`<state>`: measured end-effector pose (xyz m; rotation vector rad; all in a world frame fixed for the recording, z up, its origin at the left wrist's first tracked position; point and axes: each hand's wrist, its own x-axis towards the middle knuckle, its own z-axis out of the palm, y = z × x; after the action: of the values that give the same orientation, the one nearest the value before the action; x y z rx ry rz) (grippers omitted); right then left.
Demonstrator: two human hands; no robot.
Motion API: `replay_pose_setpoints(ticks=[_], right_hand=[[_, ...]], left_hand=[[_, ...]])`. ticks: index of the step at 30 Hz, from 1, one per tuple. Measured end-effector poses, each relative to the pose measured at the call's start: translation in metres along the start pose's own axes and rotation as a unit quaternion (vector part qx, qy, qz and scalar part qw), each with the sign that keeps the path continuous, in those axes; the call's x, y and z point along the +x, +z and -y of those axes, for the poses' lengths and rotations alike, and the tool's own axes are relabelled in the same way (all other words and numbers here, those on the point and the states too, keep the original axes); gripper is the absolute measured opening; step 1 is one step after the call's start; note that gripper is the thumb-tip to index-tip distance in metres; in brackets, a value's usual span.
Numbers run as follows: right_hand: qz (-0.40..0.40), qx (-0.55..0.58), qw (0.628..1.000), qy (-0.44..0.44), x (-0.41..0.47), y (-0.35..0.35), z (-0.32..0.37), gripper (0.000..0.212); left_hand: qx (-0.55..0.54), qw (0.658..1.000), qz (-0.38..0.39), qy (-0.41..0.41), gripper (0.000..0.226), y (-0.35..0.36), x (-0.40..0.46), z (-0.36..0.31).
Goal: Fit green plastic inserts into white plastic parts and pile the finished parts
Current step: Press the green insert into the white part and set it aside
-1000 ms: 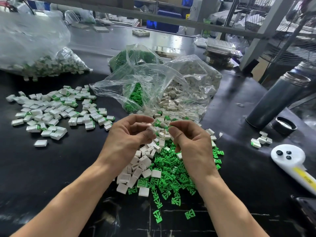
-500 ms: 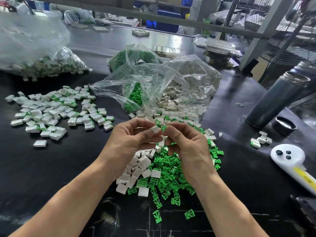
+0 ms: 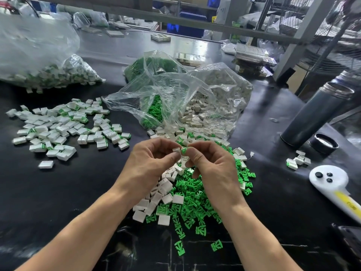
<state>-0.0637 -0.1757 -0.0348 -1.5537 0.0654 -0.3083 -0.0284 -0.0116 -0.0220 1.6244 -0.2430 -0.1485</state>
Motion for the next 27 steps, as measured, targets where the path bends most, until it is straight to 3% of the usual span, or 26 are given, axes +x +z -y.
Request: replay_pose_setpoints(ticks=[11,27], right_hand=[[-0.003,0.001,1.0,-0.01,-0.001,-0.0006,0.0013,0.001],[-0.003,0.045,0.998,0.042,0.001,-0.004,-0.0001,0.007]], left_hand=[[0.033,0.999,0.028,0.013,0.008,0.0007,-0.0013,0.0018],[-0.022,0.999,0.041,0.006,0.012,0.0012,-0.0003,-0.0001]])
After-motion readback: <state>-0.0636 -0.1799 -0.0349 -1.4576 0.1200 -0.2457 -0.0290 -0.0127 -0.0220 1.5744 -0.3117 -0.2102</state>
